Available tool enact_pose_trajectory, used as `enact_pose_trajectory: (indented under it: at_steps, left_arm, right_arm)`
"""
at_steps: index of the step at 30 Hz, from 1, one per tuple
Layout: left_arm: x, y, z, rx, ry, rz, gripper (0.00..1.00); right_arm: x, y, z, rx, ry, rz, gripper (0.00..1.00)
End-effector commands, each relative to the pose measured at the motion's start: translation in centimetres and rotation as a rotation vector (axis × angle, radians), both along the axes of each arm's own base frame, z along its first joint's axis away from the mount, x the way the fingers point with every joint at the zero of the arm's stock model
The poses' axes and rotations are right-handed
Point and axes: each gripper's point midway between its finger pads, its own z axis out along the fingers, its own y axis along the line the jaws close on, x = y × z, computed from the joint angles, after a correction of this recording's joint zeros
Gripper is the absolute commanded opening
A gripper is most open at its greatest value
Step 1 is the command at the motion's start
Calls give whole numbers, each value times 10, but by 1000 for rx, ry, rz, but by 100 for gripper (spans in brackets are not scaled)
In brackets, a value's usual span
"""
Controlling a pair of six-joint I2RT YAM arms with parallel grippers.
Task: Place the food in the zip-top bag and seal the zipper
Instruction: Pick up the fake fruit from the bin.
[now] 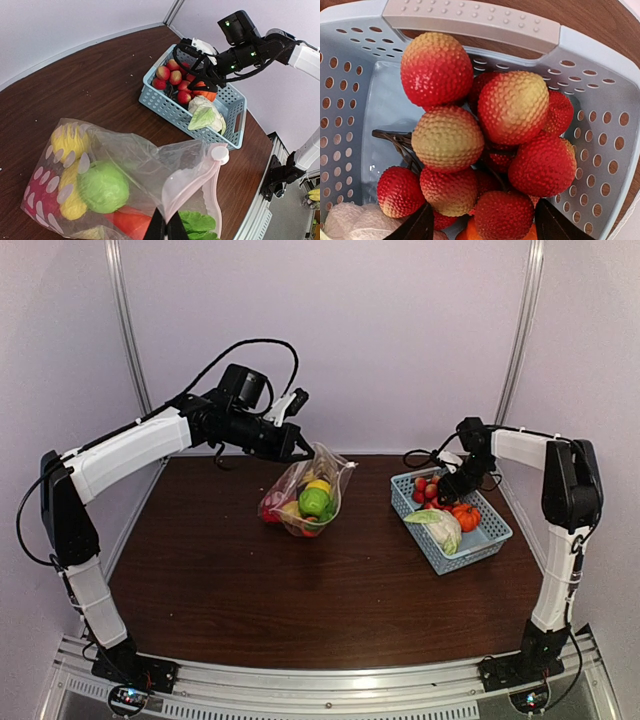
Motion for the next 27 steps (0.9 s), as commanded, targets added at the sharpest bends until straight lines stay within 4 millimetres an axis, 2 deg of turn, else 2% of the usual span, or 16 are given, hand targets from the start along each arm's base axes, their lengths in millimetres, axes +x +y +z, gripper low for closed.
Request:
enact_pose_trajectory:
  at_steps: [1,4,13,17,21,27]
  left_arm:
    - [3,-2,5,-21,-19,-1,0]
    - [2,-3,5,-24,-16,-6,0]
    - [1,-2,6,-26,-17,-4,0]
    - [2,-2,8,-27,-22,-1,0]
    - [4,-3,7,-25,-21,0,0]
    - [6,-5,7,-30,-17,-2,0]
  right_arm:
    - [-1,-8,-2,13,28,-26,64]
    - [0,-12,-3,26,32,-35,51]
    - [-2,-15,18,34,-5,-33,34]
    - [-3,-11,46,65,-75,-29,26]
    - [-5,-6,73,104,-135,-26,22]
    - [-12,3,124,169,-239,-8,19]
